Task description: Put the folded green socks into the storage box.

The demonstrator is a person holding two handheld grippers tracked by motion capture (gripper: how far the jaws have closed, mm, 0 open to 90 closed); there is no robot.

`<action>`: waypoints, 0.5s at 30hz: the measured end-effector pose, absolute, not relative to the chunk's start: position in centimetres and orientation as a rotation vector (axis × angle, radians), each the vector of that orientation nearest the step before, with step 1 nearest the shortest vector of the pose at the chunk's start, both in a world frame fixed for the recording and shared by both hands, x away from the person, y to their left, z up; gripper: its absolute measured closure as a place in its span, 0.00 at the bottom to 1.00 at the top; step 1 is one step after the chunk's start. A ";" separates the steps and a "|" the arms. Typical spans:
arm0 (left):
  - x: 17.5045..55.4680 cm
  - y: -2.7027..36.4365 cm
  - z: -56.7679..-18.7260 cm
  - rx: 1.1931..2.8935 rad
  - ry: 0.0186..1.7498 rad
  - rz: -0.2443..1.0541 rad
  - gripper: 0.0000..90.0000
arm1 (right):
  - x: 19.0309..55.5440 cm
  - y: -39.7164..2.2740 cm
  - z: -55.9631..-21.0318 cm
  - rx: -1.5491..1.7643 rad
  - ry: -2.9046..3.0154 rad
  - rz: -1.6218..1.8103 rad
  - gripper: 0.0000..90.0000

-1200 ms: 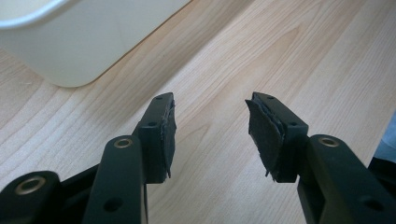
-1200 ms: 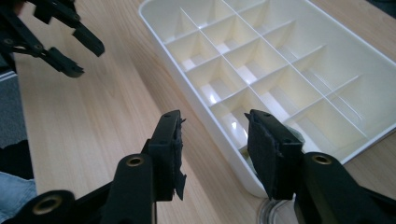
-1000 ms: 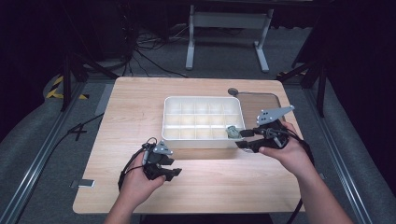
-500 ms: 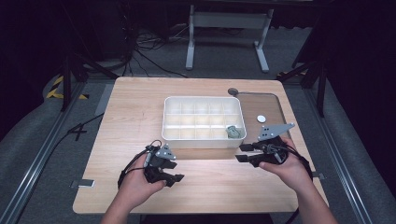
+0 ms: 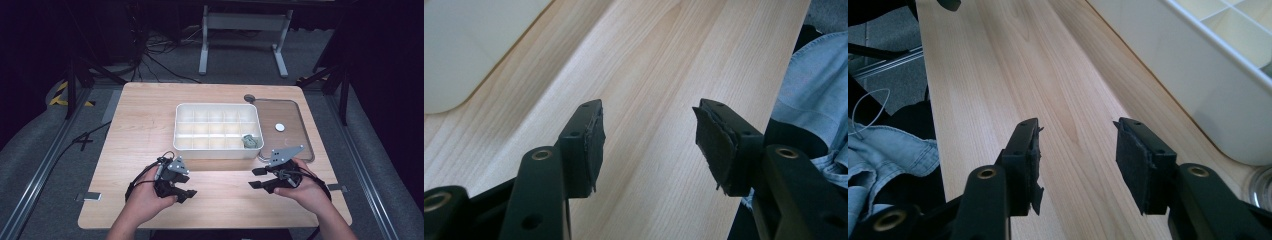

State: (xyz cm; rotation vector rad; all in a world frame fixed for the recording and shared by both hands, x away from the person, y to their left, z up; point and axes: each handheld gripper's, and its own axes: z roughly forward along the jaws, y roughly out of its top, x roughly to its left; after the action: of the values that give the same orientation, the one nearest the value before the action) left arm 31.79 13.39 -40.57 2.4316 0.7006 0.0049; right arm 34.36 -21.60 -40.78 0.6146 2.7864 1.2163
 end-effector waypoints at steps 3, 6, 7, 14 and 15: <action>31.8 13.2 -40.8 2.446 0.700 -0.022 0.51 | 34.1 -21.5 -41.4 0.609 2.782 1.220 0.59; 32.0 13.1 -41.3 2.478 0.725 -0.039 0.50 | 33.8 -21.5 -42.2 0.626 2.784 1.206 0.59; 32.0 13.1 -41.5 2.489 0.725 -0.045 0.50 | 33.8 -21.5 -42.5 0.633 2.782 1.196 0.59; 32.3 12.7 -42.2 2.533 0.722 -0.073 0.50 | 33.7 -20.9 -44.4 0.707 2.789 1.096 0.59; 32.3 12.7 -42.3 2.534 0.717 -0.074 0.49 | 33.6 -20.8 -44.7 0.709 2.786 1.085 0.59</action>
State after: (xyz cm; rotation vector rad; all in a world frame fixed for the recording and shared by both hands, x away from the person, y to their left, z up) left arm 32.33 12.72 -42.27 2.5340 0.7169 -0.0737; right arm 33.64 -20.82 -44.66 0.7091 2.7864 1.0849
